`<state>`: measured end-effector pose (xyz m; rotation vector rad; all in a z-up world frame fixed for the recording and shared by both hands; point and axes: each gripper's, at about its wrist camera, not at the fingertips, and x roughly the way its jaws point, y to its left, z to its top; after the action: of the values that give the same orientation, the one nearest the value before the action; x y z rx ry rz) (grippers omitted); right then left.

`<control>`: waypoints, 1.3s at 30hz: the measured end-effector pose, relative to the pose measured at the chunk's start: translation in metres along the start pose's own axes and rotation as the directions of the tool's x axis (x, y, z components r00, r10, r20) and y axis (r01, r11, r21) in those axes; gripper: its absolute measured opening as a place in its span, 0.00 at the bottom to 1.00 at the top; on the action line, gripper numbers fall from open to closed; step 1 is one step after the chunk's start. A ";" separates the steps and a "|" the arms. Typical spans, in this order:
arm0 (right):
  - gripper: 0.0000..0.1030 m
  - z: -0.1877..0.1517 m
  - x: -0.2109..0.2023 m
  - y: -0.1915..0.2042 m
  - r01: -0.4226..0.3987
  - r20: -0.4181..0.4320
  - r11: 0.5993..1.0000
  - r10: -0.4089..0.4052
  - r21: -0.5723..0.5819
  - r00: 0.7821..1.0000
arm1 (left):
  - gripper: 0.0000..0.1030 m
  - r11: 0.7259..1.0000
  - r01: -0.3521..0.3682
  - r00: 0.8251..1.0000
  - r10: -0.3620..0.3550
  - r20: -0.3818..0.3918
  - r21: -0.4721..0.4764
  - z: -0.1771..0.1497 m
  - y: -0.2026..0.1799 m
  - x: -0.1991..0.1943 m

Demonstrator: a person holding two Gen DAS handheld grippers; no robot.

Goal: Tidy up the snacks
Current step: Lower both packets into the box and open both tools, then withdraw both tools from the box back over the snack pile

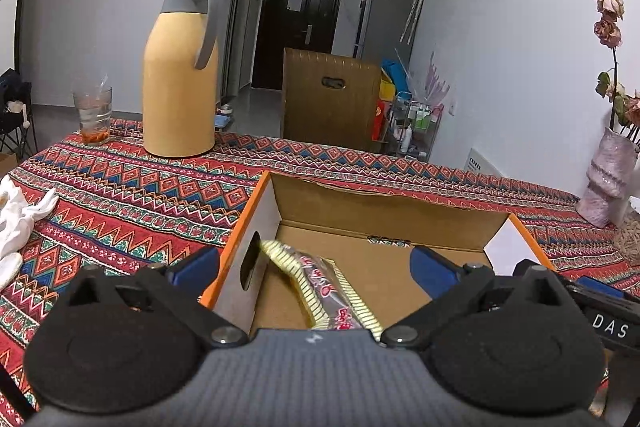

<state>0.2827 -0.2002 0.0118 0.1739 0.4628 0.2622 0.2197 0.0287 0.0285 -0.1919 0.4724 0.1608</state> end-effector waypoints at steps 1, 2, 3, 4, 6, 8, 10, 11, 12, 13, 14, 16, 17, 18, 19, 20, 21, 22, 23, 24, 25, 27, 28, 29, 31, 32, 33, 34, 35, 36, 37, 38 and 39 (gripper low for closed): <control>1.00 0.000 0.000 0.000 0.001 0.000 1.000 -0.001 0.001 1.000 | 1.00 1.000 -0.002 1.000 0.002 -0.001 0.000 0.000 0.000 0.000; 1.00 0.001 0.000 0.000 0.001 0.002 1.000 -0.001 0.000 1.000 | 1.00 1.000 -0.003 1.000 0.003 0.001 -0.001 0.001 0.000 -0.001; 1.00 0.001 -0.001 0.000 0.001 0.006 1.000 -0.001 -0.001 1.000 | 1.00 1.000 -0.002 1.000 0.002 0.005 -0.002 0.001 0.000 -0.002; 1.00 0.002 -0.003 0.000 0.000 0.012 1.000 0.000 -0.003 1.000 | 1.00 1.000 0.000 1.000 0.000 0.011 -0.001 0.002 -0.001 -0.004; 1.00 0.005 -0.007 0.001 0.002 0.025 1.000 -0.002 -0.004 1.000 | 1.00 1.000 0.001 1.000 -0.001 0.017 -0.002 0.004 -0.001 -0.006; 1.00 0.009 -0.013 0.003 0.009 0.041 1.000 -0.008 -0.007 0.999 | 1.00 1.000 -0.011 1.000 0.011 0.021 0.000 0.006 -0.003 -0.008; 1.00 0.012 -0.019 0.005 0.012 0.058 1.000 -0.011 -0.014 0.998 | 1.00 1.000 -0.018 1.000 0.018 0.025 -0.002 0.009 -0.003 -0.011; 1.00 0.014 -0.023 0.006 0.011 0.065 1.000 -0.010 -0.020 0.998 | 1.00 1.000 -0.018 0.999 0.018 0.028 -0.003 0.011 -0.004 -0.014; 1.00 0.015 -0.027 0.007 0.012 0.072 1.000 -0.010 -0.027 0.997 | 1.00 1.000 -0.019 0.999 0.019 0.032 -0.003 0.012 -0.004 -0.017; 1.00 0.017 -0.032 0.009 0.015 0.079 0.999 -0.012 -0.035 0.997 | 1.00 1.000 -0.020 0.999 0.021 0.034 -0.003 0.013 -0.004 -0.021; 1.00 0.019 -0.035 0.011 0.016 0.084 0.999 -0.012 -0.042 0.996 | 1.00 1.000 -0.021 0.999 0.022 0.037 -0.002 0.015 -0.005 -0.025; 1.00 0.021 -0.044 0.012 0.017 0.093 0.999 -0.013 -0.051 0.996 | 1.00 1.000 -0.021 0.999 0.021 0.039 0.000 0.016 -0.005 -0.033; 1.00 0.022 -0.049 0.013 0.018 0.098 0.998 -0.012 -0.054 0.995 | 1.00 1.000 -0.024 0.999 0.024 0.039 0.001 0.016 -0.005 -0.037; 1.00 0.022 -0.055 0.014 0.017 0.103 0.998 -0.011 -0.058 0.995 | 1.00 1.000 -0.026 0.999 0.026 0.038 0.002 0.017 -0.005 -0.041; 1.00 0.023 -0.060 0.014 0.016 0.107 0.998 -0.009 -0.062 0.994 | 1.00 1.000 -0.027 0.999 0.027 0.039 0.004 0.017 -0.005 -0.044; 1.00 0.022 -0.065 0.015 0.014 0.107 0.997 -0.006 -0.071 0.994 | 1.00 1.000 -0.028 0.999 0.028 0.040 0.006 0.016 -0.006 -0.049; 1.00 0.021 -0.070 0.016 0.014 0.106 0.997 -0.005 -0.082 0.994 | 1.00 1.000 -0.030 0.999 0.029 0.042 0.008 0.015 -0.006 -0.053; 1.00 0.020 -0.075 0.016 0.015 0.109 0.996 -0.005 -0.087 0.994 | 1.00 0.999 -0.031 0.999 0.030 0.044 0.011 0.014 -0.006 -0.058; 1.00 0.019 -0.081 0.017 0.014 0.111 0.996 -0.004 -0.090 0.994 | 1.00 0.999 -0.032 0.998 0.031 0.047 0.015 0.013 -0.007 -0.063; 1.00 0.018 -0.085 0.017 0.012 0.111 0.996 -0.002 -0.091 0.994 | 1.00 0.999 -0.032 0.998 0.031 0.048 0.018 0.011 -0.007 -0.068; 1.00 0.016 -0.090 0.017 0.011 0.111 0.996 -0.001 -0.090 0.994 | 1.00 0.999 -0.032 0.998 0.031 0.049 0.020 0.010 -0.007 -0.072; 1.00 0.012 -0.099 0.016 0.012 0.111 0.996 -0.002 -0.089 0.994 | 1.00 0.999 -0.031 0.998 0.029 0.049 0.026 0.005 -0.007 -0.082; 1.00 0.010 -0.103 0.016 0.009 0.108 0.996 0.001 -0.090 0.994 | 1.00 0.999 -0.030 0.998 0.029 0.049 0.030 0.003 -0.007 -0.087; 1.00 0.007 -0.108 0.015 0.005 0.105 0.996 0.004 -0.093 0.994 | 1.00 0.999 -0.030 0.999 0.028 0.047 0.033 0.000 -0.006 -0.091; 1.00 0.000 -0.117 0.015 0.004 0.100 0.995 0.006 -0.102 0.995 | 1.00 0.999 -0.029 0.999 0.028 0.040 0.042 -0.006 -0.005 -0.098; 1.00 -0.003 -0.121 0.015 0.005 0.097 0.994 0.005 -0.106 0.995 | 1.00 0.999 -0.030 0.999 0.028 0.036 0.045 -0.009 -0.004 -0.101; 1.00 -0.007 -0.126 0.014 0.004 0.092 0.994 0.006 -0.109 0.996 | 1.00 0.999 -0.029 0.999 0.028 0.032 0.046 -0.013 -0.003 -0.105; 1.00 -0.011 -0.129 0.014 0.004 0.088 0.994 0.006 -0.110 0.996 | 1.00 0.999 -0.028 0.999 0.027 0.027 0.045 -0.016 -0.002 -0.108; 1.00 -0.014 -0.133 0.014 0.004 0.084 0.994 0.005 -0.112 0.996 | 1.00 0.999 -0.026 0.999 0.025 0.023 0.044 -0.019 -0.001 -0.111; 1.00 -0.018 -0.137 0.013 0.005 0.080 0.993 0.004 -0.114 0.997 | 1.00 0.999 -0.024 1.000 0.023 0.018 0.044 -0.022 0.001 -0.114; 1.00 -0.022 -0.140 0.012 0.007 0.076 0.993 0.002 -0.116 0.997 | 1.00 0.999 -0.021 1.000 0.021 0.013 0.046 -0.025 0.002 -0.116; 1.00 -0.026 -0.144 0.011 0.009 0.070 0.993 -0.001 -0.117 0.998 | 1.00 0.998 -0.017 1.000 0.017 0.005 0.056 -0.030 0.002 -0.119; 1.00 -0.029 -0.146 0.010 0.010 0.064 0.993 -0.003 -0.118 0.998 | 1.00 0.998 -0.012 1.000 0.012 -0.001 0.064 -0.033 0.003 -0.122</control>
<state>0.1411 -0.2293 0.0491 0.0645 0.3838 0.2763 0.0977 0.0107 0.0555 -0.1263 0.4799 0.1573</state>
